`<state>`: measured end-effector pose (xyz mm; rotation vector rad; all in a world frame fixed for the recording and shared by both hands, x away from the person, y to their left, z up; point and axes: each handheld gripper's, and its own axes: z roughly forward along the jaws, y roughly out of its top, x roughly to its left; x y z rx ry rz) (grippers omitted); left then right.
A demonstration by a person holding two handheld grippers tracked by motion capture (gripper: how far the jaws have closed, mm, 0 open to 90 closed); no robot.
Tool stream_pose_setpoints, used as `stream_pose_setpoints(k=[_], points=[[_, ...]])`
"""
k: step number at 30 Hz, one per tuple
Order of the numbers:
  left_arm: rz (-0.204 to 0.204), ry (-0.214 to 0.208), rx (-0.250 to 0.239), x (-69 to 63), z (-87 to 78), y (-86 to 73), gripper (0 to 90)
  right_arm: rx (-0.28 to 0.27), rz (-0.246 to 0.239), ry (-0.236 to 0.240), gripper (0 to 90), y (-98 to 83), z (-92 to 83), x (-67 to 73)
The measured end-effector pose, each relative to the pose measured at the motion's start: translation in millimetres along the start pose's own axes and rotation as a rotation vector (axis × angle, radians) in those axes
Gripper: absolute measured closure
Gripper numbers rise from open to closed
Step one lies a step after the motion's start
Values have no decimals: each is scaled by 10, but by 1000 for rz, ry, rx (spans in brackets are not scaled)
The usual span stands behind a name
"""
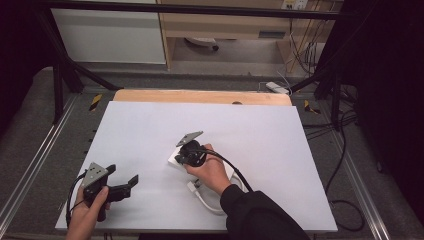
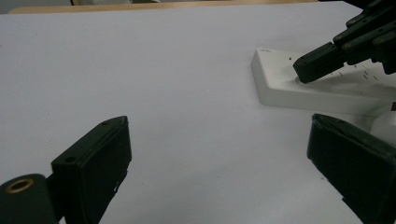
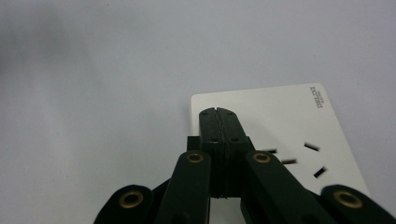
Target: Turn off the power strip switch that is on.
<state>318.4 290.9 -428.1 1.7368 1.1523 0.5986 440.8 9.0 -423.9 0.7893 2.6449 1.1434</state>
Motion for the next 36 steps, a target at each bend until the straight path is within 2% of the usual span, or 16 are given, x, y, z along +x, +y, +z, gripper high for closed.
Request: stream_pose_setpoints(k=[11,36], points=[[1,1,1,-1,0,-1,65,1,10,0,900,-3,-1,3],[2,0,2,0,-1,1,65,-7,-7,-4,900,-17,37,33]])
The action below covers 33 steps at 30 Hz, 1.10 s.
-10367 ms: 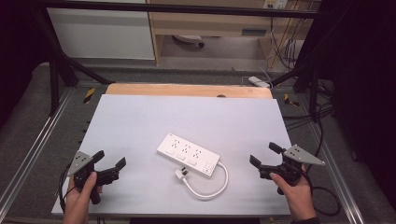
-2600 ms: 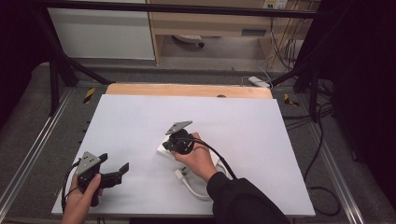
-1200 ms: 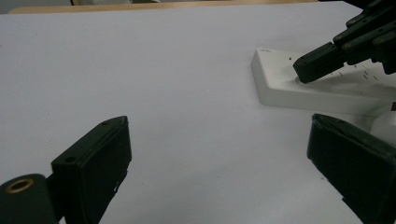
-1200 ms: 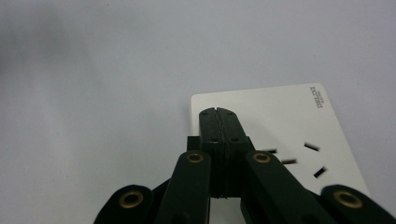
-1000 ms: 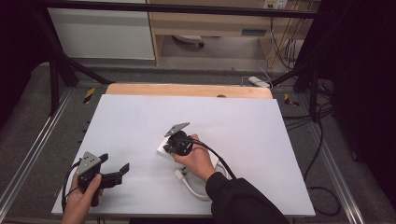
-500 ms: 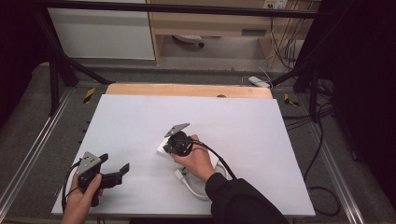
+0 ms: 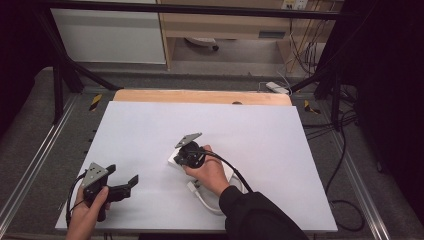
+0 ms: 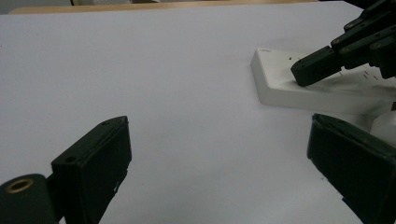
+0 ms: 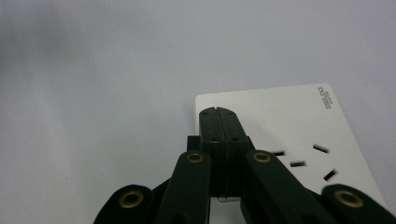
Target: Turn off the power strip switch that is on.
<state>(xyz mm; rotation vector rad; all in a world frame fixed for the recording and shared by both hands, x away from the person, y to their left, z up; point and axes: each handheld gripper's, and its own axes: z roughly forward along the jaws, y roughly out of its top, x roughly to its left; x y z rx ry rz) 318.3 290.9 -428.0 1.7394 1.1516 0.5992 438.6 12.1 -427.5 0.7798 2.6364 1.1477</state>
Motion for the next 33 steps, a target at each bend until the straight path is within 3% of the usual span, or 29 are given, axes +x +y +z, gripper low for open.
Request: stream_pose_setpoints(k=[6,9,29,33], points=[[1,0,0,2,0,0,65,-4,5,13,900,-1,0,-4],[1,0,-1,2,-1,2,65,-34,-2,18,900,13,-20,18],[4,1,1,-1,2,1,65,-124,-3,-3,900,103,-266,-23],[4,2,1,-1,1,1,65,-142,1,-7,857,124,-332,-31]])
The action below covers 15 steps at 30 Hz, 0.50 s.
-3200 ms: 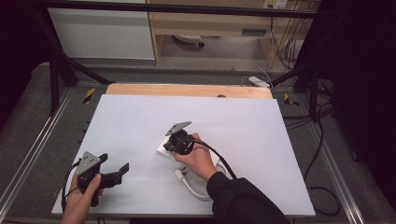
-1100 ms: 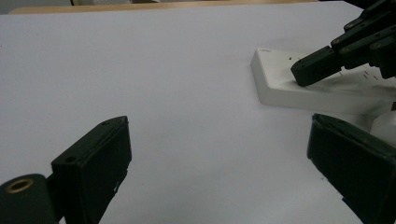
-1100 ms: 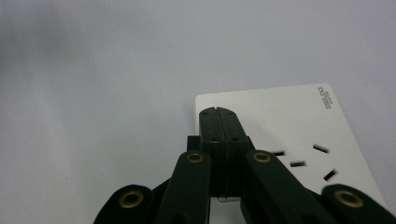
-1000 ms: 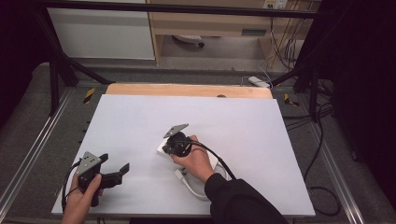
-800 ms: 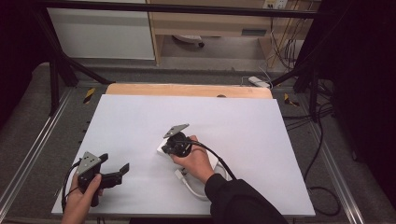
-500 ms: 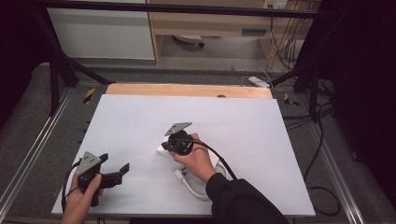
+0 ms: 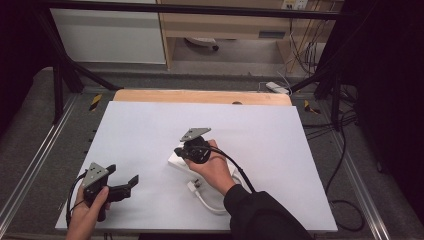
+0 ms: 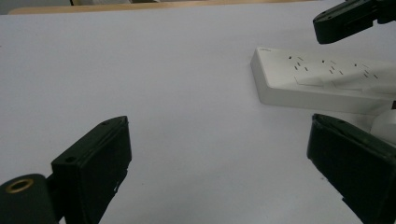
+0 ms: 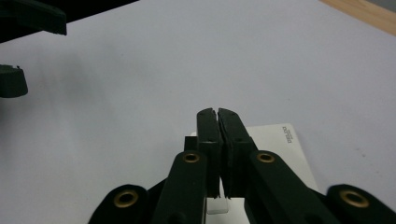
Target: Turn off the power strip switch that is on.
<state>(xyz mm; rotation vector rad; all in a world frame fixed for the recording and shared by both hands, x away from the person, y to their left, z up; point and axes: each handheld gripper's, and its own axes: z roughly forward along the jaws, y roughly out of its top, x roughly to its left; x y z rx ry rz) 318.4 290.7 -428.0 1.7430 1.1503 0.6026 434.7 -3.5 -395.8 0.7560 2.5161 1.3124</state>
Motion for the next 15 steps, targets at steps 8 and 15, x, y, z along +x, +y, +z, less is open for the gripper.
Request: stream_pose_setpoints(k=[8,15], points=[[1,-5,3,-6,-1,0,64,-51,21,-40,600,68,-174,-28],[0,-5,4,-8,-1,-2,65,-86,55,-94,371,117,-351,-90]])
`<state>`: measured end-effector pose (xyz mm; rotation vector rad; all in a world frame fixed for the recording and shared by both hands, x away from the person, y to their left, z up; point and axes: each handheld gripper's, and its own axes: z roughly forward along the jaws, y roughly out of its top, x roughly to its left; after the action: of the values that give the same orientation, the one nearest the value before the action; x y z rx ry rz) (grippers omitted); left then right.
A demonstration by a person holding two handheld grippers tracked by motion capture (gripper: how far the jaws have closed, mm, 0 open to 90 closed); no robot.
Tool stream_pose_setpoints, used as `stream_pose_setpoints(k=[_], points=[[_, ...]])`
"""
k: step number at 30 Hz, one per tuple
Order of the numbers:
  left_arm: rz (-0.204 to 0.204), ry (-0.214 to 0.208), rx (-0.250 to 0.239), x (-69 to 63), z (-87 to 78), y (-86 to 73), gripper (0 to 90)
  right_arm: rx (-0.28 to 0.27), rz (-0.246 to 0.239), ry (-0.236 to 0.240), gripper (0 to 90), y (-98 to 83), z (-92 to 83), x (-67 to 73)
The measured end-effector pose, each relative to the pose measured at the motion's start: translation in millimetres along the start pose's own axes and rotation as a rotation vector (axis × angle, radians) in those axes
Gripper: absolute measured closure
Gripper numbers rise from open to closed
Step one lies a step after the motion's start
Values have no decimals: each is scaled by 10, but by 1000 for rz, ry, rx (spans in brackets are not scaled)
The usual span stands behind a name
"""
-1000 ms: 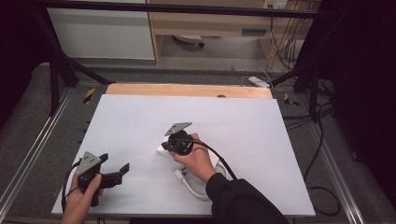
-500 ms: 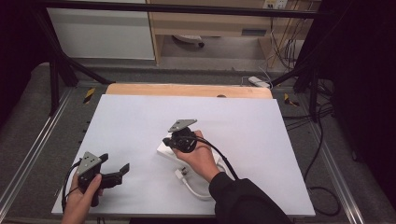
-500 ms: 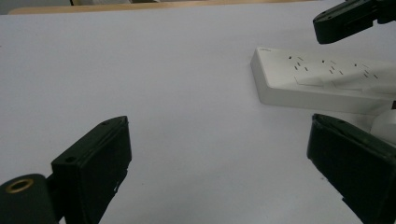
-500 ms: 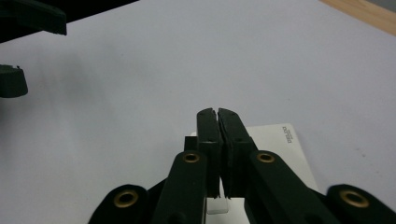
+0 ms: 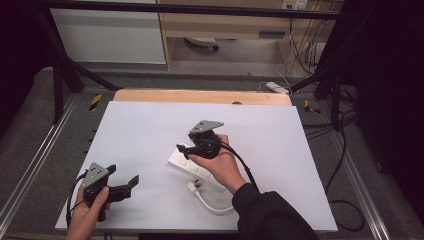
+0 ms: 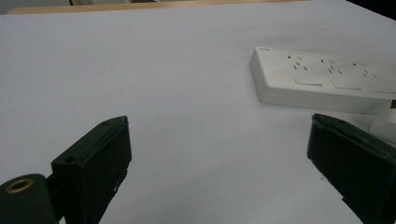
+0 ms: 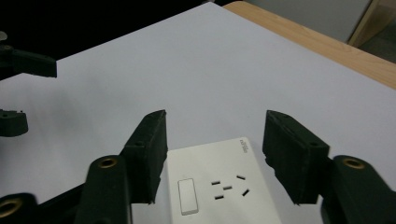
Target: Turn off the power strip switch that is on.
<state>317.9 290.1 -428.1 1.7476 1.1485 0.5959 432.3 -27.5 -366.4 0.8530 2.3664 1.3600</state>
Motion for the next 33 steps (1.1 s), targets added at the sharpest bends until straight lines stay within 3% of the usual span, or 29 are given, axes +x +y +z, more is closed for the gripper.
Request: stream_pose_setpoints(k=[11,24,33], points=[[-1,-1,1,0,2,-2,63,-50,35,-40,88,51,-258,-109],[0,-4,2,2,2,-3,63,-122,36,-48,47,69,-624,-259],[-6,1,-5,16,1,-3,63,-184,31,-134,67,-11,-900,-394]])
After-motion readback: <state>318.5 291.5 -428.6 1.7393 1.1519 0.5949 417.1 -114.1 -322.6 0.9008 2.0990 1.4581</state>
